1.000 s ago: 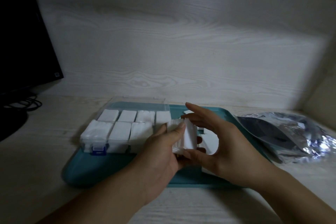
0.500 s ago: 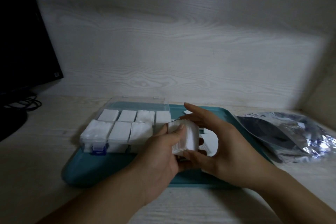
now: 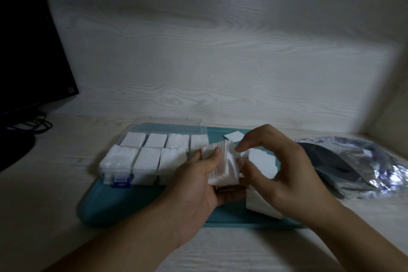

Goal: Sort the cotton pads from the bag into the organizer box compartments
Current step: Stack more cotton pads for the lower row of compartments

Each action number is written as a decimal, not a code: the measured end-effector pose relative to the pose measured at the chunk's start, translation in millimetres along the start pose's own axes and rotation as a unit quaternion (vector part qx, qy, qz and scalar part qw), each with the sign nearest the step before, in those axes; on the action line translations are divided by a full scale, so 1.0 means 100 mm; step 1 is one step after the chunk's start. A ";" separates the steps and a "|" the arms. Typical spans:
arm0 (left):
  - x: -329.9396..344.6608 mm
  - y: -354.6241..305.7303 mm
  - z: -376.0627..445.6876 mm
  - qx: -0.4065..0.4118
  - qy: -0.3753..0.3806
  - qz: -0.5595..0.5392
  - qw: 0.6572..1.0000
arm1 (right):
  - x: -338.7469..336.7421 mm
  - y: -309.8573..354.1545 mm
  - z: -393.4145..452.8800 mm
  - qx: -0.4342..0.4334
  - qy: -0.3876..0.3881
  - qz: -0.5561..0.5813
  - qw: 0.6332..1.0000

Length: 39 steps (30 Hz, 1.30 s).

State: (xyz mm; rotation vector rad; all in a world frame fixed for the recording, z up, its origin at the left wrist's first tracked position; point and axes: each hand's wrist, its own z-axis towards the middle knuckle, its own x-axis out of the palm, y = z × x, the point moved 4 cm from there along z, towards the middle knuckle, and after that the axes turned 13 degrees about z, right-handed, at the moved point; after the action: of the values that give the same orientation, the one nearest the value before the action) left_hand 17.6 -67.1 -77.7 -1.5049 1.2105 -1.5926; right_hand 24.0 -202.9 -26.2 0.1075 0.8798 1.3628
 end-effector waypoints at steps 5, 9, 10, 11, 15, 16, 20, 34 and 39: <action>-0.02 0.04 0.02 0.001 0.018 -0.014 1.000 | 0.11 -0.09 -0.03 0.024 0.094 -0.029 0.995; -0.01 0.04 0.03 0.018 0.051 0.028 0.998 | 0.08 -0.05 -0.02 0.019 0.089 -0.020 0.996; -0.01 0.03 0.03 0.023 0.058 0.038 0.997 | 0.08 -0.06 -0.02 0.022 0.092 -0.002 0.995; -0.01 0.03 0.03 0.028 0.063 0.045 0.997 | 0.09 -0.08 -0.02 0.038 0.091 0.036 0.995; 0.01 -0.01 0.00 0.040 0.065 0.051 0.996 | 0.02 -0.20 0.01 0.181 -0.052 0.253 0.949; 0.02 -0.01 -0.01 0.038 0.058 0.051 0.996 | -0.02 -0.24 0.02 0.216 -0.089 0.251 0.939; 0.06 0.01 -0.01 0.068 0.008 0.073 0.995 | 0.09 -0.32 -0.04 0.339 0.033 0.257 0.904; -0.05 -0.13 -0.14 0.237 -0.117 0.588 0.764 | 0.04 -0.12 -0.01 0.084 0.083 -0.053 0.992; 0.00 -0.17 -0.20 0.250 -0.106 0.716 0.642 | -0.07 -0.18 0.00 0.149 0.136 -0.104 0.974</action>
State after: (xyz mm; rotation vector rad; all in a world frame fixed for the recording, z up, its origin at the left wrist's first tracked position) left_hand 0.7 -56.7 -60.7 -0.0493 1.1038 -0.4627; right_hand 38.2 -213.2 -32.7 0.0577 1.2890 1.0569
